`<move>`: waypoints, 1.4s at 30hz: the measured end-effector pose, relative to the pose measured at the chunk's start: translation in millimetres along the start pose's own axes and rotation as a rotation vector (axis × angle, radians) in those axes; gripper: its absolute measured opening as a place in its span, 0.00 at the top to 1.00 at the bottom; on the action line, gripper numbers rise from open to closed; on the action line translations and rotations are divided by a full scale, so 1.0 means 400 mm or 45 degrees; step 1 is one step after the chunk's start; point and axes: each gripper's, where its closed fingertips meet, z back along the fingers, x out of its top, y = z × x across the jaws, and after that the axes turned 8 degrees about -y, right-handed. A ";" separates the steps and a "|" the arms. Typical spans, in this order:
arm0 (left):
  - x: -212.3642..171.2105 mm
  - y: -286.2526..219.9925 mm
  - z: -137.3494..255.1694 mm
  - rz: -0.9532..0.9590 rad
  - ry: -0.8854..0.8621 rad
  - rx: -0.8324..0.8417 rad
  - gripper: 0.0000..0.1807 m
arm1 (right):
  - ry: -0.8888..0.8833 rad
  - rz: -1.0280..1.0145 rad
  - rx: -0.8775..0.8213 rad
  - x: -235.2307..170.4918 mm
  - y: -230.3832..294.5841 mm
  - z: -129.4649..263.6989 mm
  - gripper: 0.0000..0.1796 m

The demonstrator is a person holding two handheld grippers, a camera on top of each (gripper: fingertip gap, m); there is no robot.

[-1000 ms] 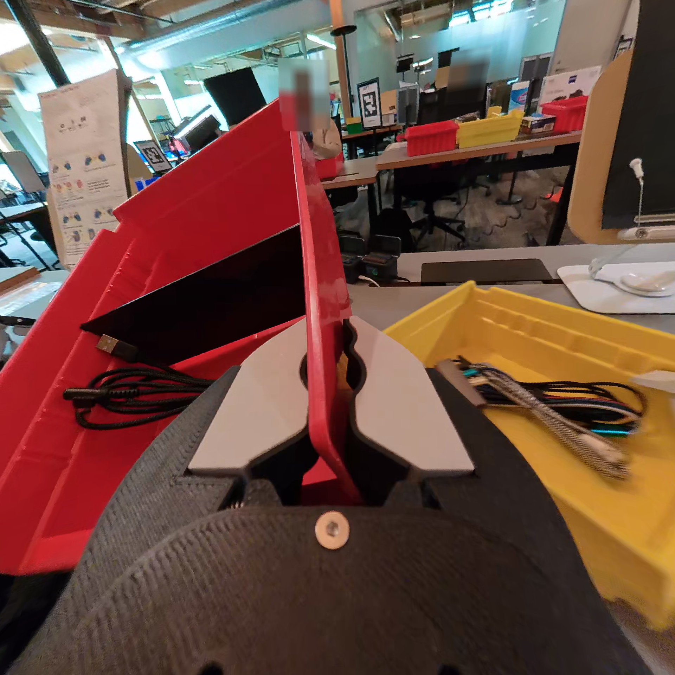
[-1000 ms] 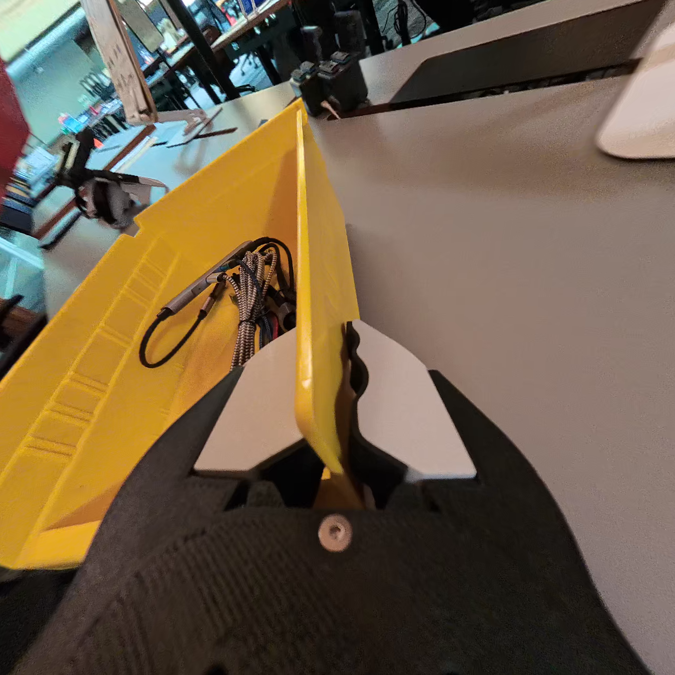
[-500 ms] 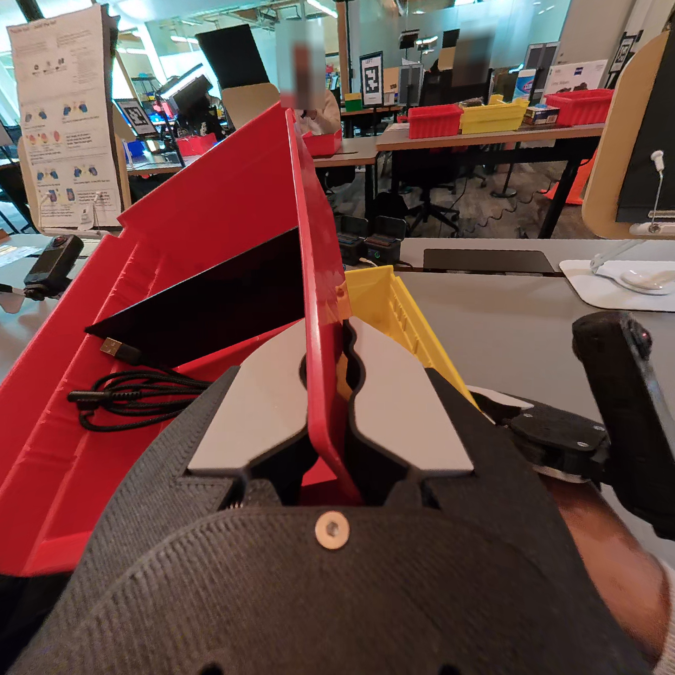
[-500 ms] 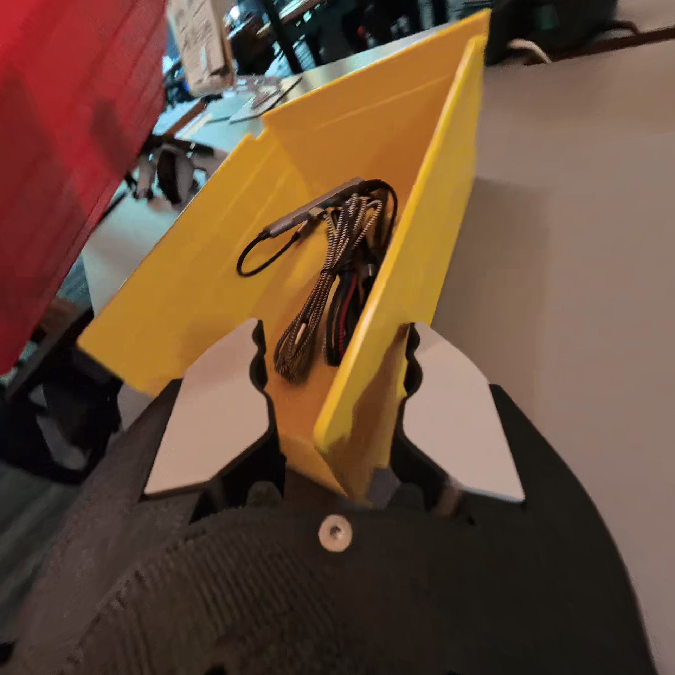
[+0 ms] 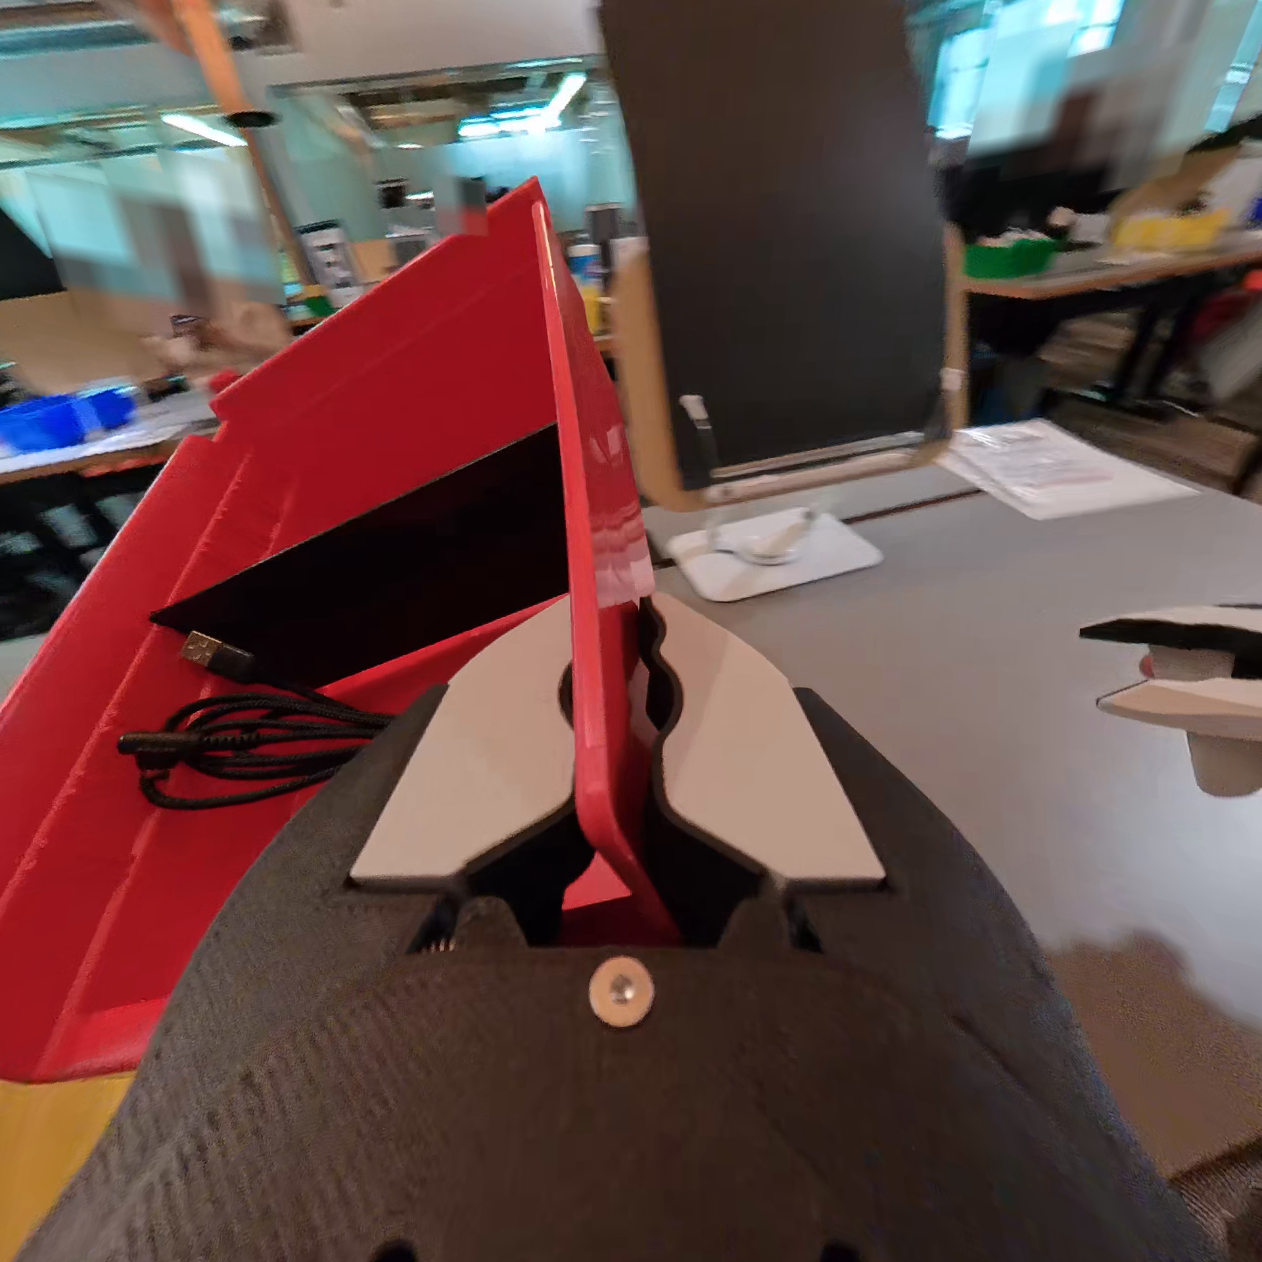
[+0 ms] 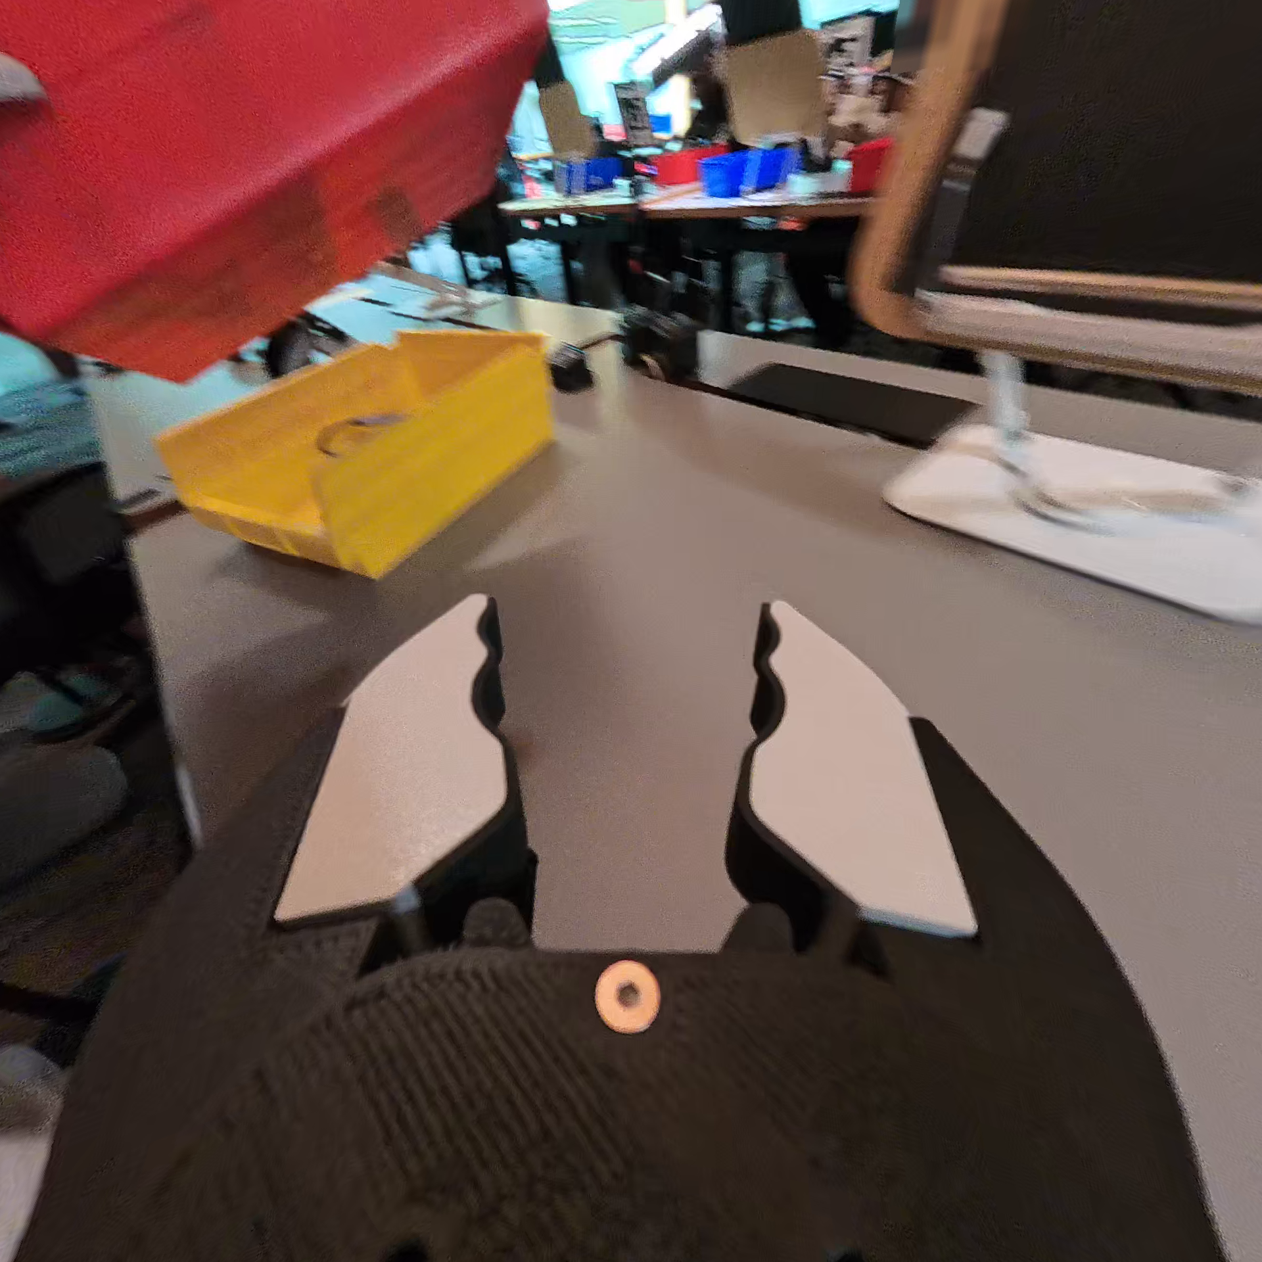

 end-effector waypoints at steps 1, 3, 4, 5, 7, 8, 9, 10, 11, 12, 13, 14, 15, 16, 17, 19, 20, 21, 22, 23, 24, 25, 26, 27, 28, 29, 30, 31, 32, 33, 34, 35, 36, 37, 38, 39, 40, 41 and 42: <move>-0.003 -0.069 -0.027 -0.026 0.009 -0.076 0.95 | 0.006 0.003 -0.072 -0.022 -0.053 0.076 0.60; -0.025 -0.211 -0.077 -0.079 0.038 -0.225 0.94 | -0.041 0.001 -0.215 -0.069 -0.144 0.228 0.66; -0.041 -0.281 -0.097 -0.100 0.056 -0.296 0.94 | -0.072 -0.022 -0.259 -0.084 -0.177 0.284 0.67; -0.061 -0.350 -0.113 -0.119 0.079 -0.366 0.94 | -0.059 -0.095 -0.288 -0.094 -0.205 0.325 0.66; -0.108 -0.479 -0.134 -0.161 0.126 -0.504 0.94 | -0.118 -0.288 -0.298 -0.067 -0.242 0.377 0.65; -0.136 -0.536 -0.140 -0.178 0.148 -0.568 0.94 | -0.201 -0.353 -0.297 -0.041 -0.255 0.395 0.65; -0.164 -0.588 -0.145 -0.193 0.167 -0.625 0.94 | -0.255 -0.383 -0.304 -0.028 -0.267 0.409 0.65; -0.192 -0.633 -0.148 -0.201 0.187 -0.675 0.94 | -0.265 -0.396 -0.324 -0.031 -0.278 0.420 0.66; -0.219 -0.672 -0.151 -0.205 0.206 -0.718 0.94 | -0.249 -0.410 -0.345 -0.043 -0.287 0.426 0.66; -0.244 -0.704 -0.153 -0.205 0.222 -0.752 0.95 | -0.226 -0.426 -0.359 -0.055 -0.292 0.430 0.66; -0.267 -0.730 -0.156 -0.200 0.236 -0.781 0.94 | -0.215 -0.438 -0.376 -0.062 -0.295 0.436 0.67; -0.288 -0.752 -0.158 -0.194 0.244 -0.803 0.94 | -0.216 -0.442 -0.397 -0.063 -0.298 0.443 0.67; -0.307 -0.770 -0.161 -0.185 0.248 -0.819 0.94 | -0.218 -0.436 -0.416 -0.063 -0.300 0.451 0.67; -0.324 -0.785 -0.164 -0.180 0.250 -0.830 0.94 | -0.220 -0.425 -0.434 -0.062 -0.302 0.460 0.67; -0.340 -0.799 -0.167 -0.177 0.252 -0.838 0.94 | -0.224 -0.417 -0.453 -0.060 -0.304 0.469 0.67; -0.359 -0.824 -0.173 -0.193 0.220 -0.832 0.94 | -0.237 -0.418 -0.485 -0.058 -0.309 0.486 0.67; -0.368 -0.837 -0.174 -0.201 0.217 -0.831 0.94 | -0.246 -0.421 -0.499 -0.056 -0.312 0.494 0.67; -0.377 -0.851 -0.175 -0.207 0.212 -0.828 0.94 | -0.255 -0.424 -0.514 -0.055 -0.315 0.502 0.67; -0.384 -0.865 -0.178 -0.210 0.202 -0.823 0.94 | -0.263 -0.423 -0.530 -0.054 -0.320 0.510 0.68; -0.393 -0.881 -0.182 -0.209 0.205 -0.820 0.94 | -0.273 -0.422 -0.547 -0.051 -0.326 0.517 0.68; -0.403 -0.899 -0.187 -0.226 0.218 -0.818 0.94 | -0.283 -0.420 -0.564 -0.047 -0.334 0.525 0.68; -0.412 -0.918 -0.194 -0.247 0.225 -0.814 0.94 | -0.297 -0.419 -0.581 -0.042 -0.342 0.533 0.68; -0.420 -0.939 -0.202 -0.258 0.233 -0.811 0.94 | -0.311 -0.419 -0.595 -0.037 -0.350 0.541 0.68; -0.428 -0.962 -0.210 -0.254 0.247 -0.809 0.95 | -0.321 -0.420 -0.607 -0.033 -0.358 0.550 0.68; -0.433 -0.986 -0.220 -0.229 0.258 -0.800 0.95 | -0.329 -0.423 -0.618 -0.030 -0.366 0.559 0.68; -0.435 -1.013 -0.232 -0.193 0.261 -0.792 0.96 | -0.337 -0.427 -0.627 -0.026 -0.373 0.569 0.68; -0.439 -1.043 -0.244 -0.188 0.261 -0.795 0.95 | -0.351 -0.426 -0.637 -0.020 -0.381 0.581 0.68; -0.448 -1.078 -0.254 -0.206 0.283 -0.815 0.94 | -0.364 -0.419 -0.653 -0.011 -0.391 0.596 0.68; -0.452 -1.113 -0.265 -0.212 0.295 -0.836 0.92 | -0.375 -0.398 -0.678 -0.001 -0.405 0.616 0.68; -0.446 -1.148 -0.279 -0.200 0.290 -0.857 0.86 | -0.387 -0.364 -0.717 0.010 -0.422 0.640 0.68; -0.450 -1.189 -0.290 -0.181 0.330 -0.905 0.81 | -0.397 -0.324 -0.762 0.021 -0.441 0.667 0.68; -0.462 -1.233 -0.298 -0.167 0.413 -0.973 0.75 | -0.403 -0.286 -0.807 0.030 -0.460 0.695 0.68; -0.474 -1.276 -0.308 -0.155 0.508 -1.032 0.69 | -0.405 -0.255 -0.851 0.036 -0.480 0.724 0.68; -0.486 -1.318 -0.316 -0.154 0.602 -1.097 0.60 | -0.408 -0.233 -0.890 0.042 -0.499 0.752 0.68; -0.501 -1.355 -0.321 -0.180 0.704 -1.153 0.52 | -0.416 -0.221 -0.925 0.048 -0.516 0.779 0.68; -0.513 -1.385 -0.329 -0.226 0.777 -1.190 0.46 | -0.432 -0.221 -0.953 0.053 -0.532 0.804 0.68; -0.517 -1.408 -0.341 -0.286 0.798 -1.206 0.42 | -0.454 -0.233 -0.973 0.058 -0.545 0.827 0.67; -0.520 -1.424 -0.353 -0.357 0.801 -1.205 0.42 | -0.480 -0.250 -0.989 0.063 -0.557 0.847 0.67; -0.524 -1.433 -0.360 -0.445 0.800 -1.203 0.42 | -0.503 -0.267 -1.003 0.066 -0.567 0.865 0.67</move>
